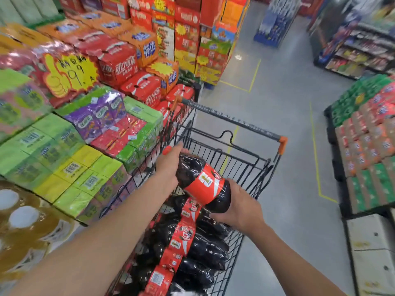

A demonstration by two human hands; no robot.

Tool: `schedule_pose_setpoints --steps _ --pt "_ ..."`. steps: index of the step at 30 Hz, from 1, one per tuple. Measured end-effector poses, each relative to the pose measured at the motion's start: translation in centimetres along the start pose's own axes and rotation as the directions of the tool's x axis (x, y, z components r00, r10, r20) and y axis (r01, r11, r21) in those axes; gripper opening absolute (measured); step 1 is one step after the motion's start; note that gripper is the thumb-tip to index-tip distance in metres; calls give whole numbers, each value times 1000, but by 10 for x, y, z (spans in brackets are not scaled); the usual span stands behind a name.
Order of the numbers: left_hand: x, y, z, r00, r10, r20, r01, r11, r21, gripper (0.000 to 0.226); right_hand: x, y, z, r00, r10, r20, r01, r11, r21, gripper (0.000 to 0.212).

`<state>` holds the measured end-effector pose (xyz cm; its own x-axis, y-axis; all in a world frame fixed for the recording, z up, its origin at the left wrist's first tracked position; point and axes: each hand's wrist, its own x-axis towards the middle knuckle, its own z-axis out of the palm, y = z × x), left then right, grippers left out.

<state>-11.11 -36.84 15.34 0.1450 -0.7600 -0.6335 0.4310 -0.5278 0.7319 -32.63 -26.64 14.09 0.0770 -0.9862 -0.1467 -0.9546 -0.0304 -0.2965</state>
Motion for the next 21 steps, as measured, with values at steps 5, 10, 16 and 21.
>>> schedule_pose_setpoints --steps 5,10,16,21 --pt "-58 39 -5 993 115 24 -112 989 -93 32 -19 -27 -52 993 -82 -82 81 997 -13 110" --pt "-119 61 -21 979 199 -34 -202 964 -174 40 -35 -47 -82 969 -206 -138 207 978 -10 112" --pt "-183 57 -58 932 315 -177 -353 897 -264 40 -54 -67 -98 895 -419 -152 420 907 -26 109" --pt "-251 35 -98 872 364 -327 -462 832 -306 41 -87 -89 -94 809 -577 -117 571 817 -78 113"
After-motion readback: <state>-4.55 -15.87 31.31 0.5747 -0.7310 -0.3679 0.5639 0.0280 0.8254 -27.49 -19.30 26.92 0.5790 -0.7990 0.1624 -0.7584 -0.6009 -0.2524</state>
